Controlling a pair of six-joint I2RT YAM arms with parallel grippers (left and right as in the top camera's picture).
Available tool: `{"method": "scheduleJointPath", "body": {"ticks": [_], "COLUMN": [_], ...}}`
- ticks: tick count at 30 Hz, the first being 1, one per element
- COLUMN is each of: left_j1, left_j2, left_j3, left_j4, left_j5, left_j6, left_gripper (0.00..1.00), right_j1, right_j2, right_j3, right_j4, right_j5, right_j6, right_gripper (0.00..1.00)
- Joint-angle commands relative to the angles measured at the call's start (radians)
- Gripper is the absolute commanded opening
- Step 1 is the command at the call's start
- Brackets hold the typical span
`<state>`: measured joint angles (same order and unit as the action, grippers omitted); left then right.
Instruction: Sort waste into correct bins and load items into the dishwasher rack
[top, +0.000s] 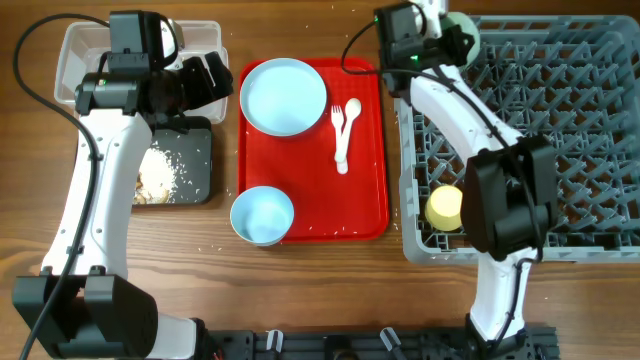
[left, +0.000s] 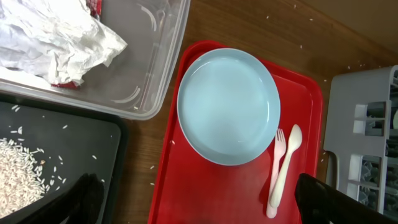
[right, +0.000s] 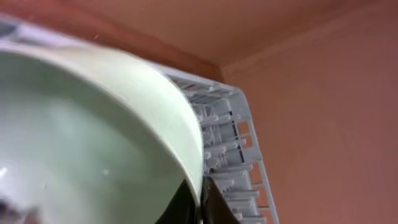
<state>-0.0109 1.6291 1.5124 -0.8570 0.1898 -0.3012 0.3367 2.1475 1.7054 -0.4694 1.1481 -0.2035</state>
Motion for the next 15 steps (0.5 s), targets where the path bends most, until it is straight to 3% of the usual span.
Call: {"method": "scheduleJointPath", "body": {"ticks": [1, 2, 3, 5, 7, 11, 15], "left_j1": [0.005, 0.005, 0.005, 0.005, 0.005, 0.005, 0.005], "left_j2": [-0.011, -0.011, -0.011, -0.011, -0.011, -0.011, -0.011], "left_j3": [0.013, 0.013, 0.013, 0.013, 0.013, 0.013, 0.013], "left_j4": [0.002, 0.002, 0.002, 0.002, 0.002, 0.002, 0.002], "left_j5": [-0.005, -0.005, -0.005, -0.005, -0.005, -0.005, -0.005], "left_j6": [0.005, 0.005, 0.005, 0.005, 0.005, 0.005, 0.005], "left_gripper": [1.00, 1.00, 1.00, 1.00, 1.00, 1.00, 1.00], "right_j1": [0.046, 0.052, 0.058, 0.069, 0.089, 0.129, 0.131], "right_j2": [0.022, 0.022, 0.022, 0.022, 0.020, -0.020, -0.156], "right_j3": [-0.012, -0.012, -0.012, -0.012, -0.012, -0.011, -0.011], "right_j4": [-0.041, -0.044, -0.049, -0.055, -0.069, -0.077, -0.130], "right_j5": [-0.160, -0.160, -0.160, -0.160, -0.160, -0.183, -0.465], "right_j6": [0.005, 0.005, 0.005, 0.005, 0.004, 0.003, 0.017], "right_gripper": [0.29, 0.59, 0.77, 0.94, 1.00, 1.00, 1.00]}}
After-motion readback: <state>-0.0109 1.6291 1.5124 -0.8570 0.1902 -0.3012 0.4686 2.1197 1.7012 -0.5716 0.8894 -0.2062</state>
